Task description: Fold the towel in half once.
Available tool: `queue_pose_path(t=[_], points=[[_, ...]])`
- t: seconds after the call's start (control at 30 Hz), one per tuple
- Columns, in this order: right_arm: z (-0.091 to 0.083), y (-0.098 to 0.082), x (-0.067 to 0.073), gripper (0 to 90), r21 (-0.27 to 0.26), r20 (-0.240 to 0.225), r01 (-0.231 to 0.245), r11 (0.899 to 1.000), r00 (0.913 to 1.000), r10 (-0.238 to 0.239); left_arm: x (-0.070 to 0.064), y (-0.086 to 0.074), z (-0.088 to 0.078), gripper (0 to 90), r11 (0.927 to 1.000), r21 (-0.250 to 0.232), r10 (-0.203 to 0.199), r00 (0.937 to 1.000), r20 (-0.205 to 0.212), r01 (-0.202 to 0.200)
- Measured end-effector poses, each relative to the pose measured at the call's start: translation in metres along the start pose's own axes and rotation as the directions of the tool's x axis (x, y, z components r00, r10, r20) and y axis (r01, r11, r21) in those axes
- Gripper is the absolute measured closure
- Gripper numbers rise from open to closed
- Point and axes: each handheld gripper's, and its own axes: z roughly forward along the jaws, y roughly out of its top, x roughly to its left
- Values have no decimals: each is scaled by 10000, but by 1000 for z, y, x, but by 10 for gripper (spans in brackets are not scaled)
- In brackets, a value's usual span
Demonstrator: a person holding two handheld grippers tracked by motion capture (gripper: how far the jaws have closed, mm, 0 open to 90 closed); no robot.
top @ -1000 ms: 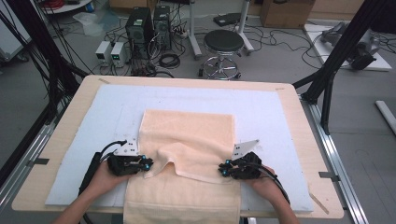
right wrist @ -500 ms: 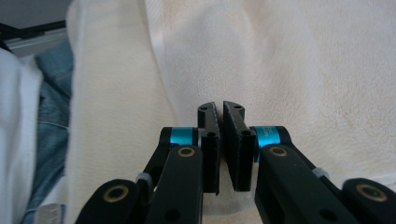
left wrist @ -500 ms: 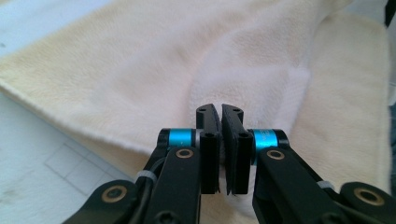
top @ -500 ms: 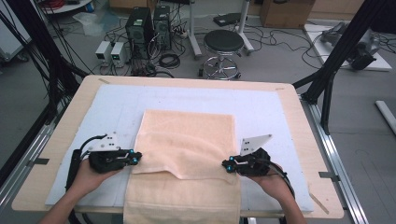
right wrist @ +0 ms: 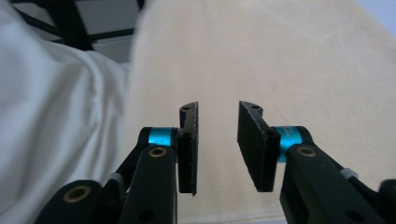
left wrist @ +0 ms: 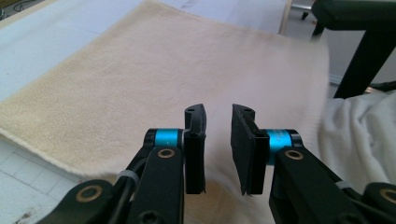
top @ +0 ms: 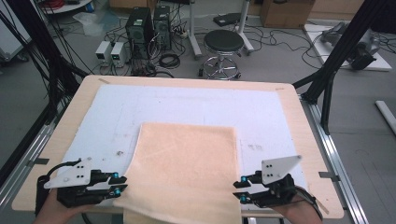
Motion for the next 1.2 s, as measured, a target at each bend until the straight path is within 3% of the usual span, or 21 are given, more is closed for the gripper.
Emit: queue_pose_path(t=[0.17,0.3,0.37,0.47,0.53,0.63,0.7,0.73,0.83,0.93,1.0,1.03,1.1,1.13,1.2], points=[[19,-4,-37,629,118,658,-449,9989,9969,440,25,-3,24,694,9996,201,-177,9994,-305,183],[30,-3,-67,578,105,1390,-851,9963,9868,829,49,-5,40,632,9984,132,-534,9954,-795,546],[35,-3,-82,553,167,1712,-1131,9934,9792,1086,61,-6,47,617,9971,32,-750,9916,-1050,758],[42,-3,-101,521,226,2200,-1292,9914,9679,1211,79,-5,58,571,9954,-28,-950,9813,-1675,959],[44,-3,-113,504,252,2557,-1444,9892,9575,1332,92,-3,65,543,9933,68,-1108,9704,-2146,1149],[46,0,-131,483,256,2945,-1593,9869,9446,1449,112,-2,75,518,9880,-30,-1499,9557,-2532,1542],[49,2,-143,455,354,3225,-1742,9841,9340,1538,126,-3,81,518,9779,-414,-2087,9437,-2566,2050],[51,4,-148,445,465,3359,-1847,9817,9284,1588,134,-2,84,521,9723,-454,-2328,9356,-2655,2291],[57,6,-165,439,443,3612,-1935,9801,9178,1649,154,-1,90,535,9655,-405,-2552,9040,-3429,2572],[63,3,-179,430,509,3780,-2123,9759,9086,1779,172,-2,98,528,9561,-184,-2782,8857,-3716,2926],[67,0,-189,424,599,3912,-2395,9690,8988,1980,181,-6,103,485,9430,-332,-3200,8750,-3633,3310],[68,-2,-191,423,579,3951,-2434,9682,8962,2017,184,-9,106,477,9346,-447,-3439,8645,-3666,3529],[71,-6,-196,411,632,3955,-2665,9618,8915,2210,189,-16,110,440,9218,-363,-3708,8507,-3725,3859],[73,-9,-198,410,667,3937,-2716,9601,8913,2248,191,-19,113,434,9153,-281,-3833,8473,-3677,4019],[76,-14,-203,408,826,3929,-2938,9523,8878,2398,193,-22,116,429,9102,-104,-3898,8476,-3600,4141]])
